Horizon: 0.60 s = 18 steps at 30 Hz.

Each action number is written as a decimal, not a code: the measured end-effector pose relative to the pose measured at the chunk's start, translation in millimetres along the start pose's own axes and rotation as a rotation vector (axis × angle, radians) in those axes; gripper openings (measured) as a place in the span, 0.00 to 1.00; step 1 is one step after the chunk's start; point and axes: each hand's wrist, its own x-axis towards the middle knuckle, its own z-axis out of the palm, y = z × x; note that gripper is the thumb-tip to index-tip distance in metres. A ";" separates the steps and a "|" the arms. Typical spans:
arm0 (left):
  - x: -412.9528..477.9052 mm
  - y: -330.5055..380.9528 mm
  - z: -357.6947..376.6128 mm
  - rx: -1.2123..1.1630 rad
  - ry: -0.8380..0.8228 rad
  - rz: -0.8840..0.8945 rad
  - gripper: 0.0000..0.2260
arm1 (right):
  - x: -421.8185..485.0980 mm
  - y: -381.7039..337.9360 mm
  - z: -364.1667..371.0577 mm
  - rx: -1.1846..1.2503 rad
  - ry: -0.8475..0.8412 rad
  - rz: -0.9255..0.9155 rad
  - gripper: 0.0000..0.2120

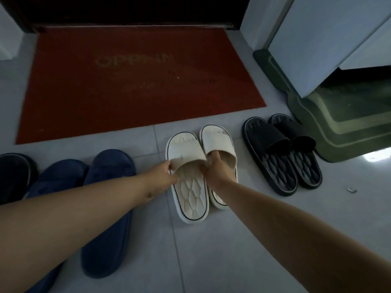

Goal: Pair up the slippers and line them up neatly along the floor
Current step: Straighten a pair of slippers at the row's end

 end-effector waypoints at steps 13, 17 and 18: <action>11.6 11.8 25.7 0.253 -0.076 0.109 0.34 | 25.7 21.4 -23.9 -0.083 -0.143 -0.196 0.14; 10.5 9.1 23.8 0.227 -0.099 0.096 0.35 | 21.9 25.0 -26.5 -0.163 -0.204 -0.183 0.21; 9.3 8.2 21.8 0.220 -0.111 0.110 0.36 | 20.4 25.2 -26.6 -0.168 -0.209 -0.179 0.23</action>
